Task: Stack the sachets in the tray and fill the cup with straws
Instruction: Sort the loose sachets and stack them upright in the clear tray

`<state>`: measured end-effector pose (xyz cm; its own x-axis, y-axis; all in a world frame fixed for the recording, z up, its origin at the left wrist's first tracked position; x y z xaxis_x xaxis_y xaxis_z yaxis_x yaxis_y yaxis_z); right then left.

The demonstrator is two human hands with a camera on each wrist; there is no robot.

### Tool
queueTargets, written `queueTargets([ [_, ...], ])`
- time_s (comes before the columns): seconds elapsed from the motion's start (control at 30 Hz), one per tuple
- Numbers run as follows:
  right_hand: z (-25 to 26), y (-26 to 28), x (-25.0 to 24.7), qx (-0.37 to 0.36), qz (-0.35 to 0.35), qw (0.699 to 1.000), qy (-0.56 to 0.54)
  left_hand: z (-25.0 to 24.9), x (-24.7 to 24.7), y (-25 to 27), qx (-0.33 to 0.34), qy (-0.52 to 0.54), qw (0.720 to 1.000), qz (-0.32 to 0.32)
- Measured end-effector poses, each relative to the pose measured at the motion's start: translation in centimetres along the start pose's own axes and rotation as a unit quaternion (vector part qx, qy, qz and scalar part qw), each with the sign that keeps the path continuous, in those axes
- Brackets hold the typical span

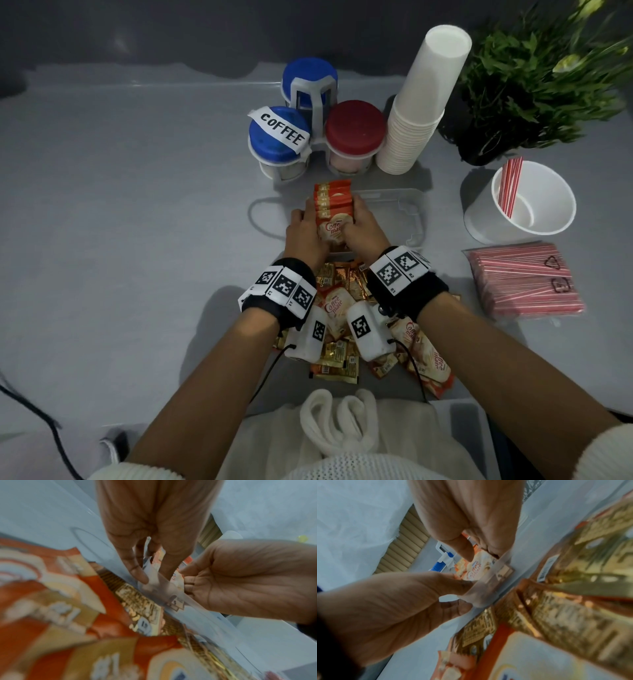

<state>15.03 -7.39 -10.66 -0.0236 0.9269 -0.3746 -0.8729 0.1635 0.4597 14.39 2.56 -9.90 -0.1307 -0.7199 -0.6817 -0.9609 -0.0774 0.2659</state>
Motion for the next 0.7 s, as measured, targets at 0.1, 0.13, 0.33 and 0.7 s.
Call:
queueTargets([
  [0.1,0.1,-0.1,0.0,-0.011,0.014,1.0,0.003,-0.1,-0.2,0.2,-0.004,0.005,1.0,0.002],
  [0.13,0.1,-0.1,-0.1,-0.013,0.018,1.0,0.008,0.0,-0.2,0.2,-0.007,0.007,1.0,0.002],
  [0.33,1.6,1.8,-2.7,-0.069,-0.022,0.995,0.066,-0.2,-1.8,1.0,-0.007,0.024,1.0,0.0],
  [0.7,2.3,5.6,-4.4,-0.202,-0.054,0.967,0.147,0.3,-4.2,3.8,0.005,0.069,0.997,-0.028],
])
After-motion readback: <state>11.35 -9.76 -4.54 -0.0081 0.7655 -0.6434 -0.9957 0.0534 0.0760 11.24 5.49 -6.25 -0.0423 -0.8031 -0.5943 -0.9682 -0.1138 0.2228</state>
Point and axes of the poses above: each hand's wrist, its own y-axis away from the middle knuckle, its own x-axis out of the palm, z = x × y, the point moved 10 cm from there along -y, towards the middle knuckle, and after that the axes turned 8 degrees about -z, right-handed, at the moved point
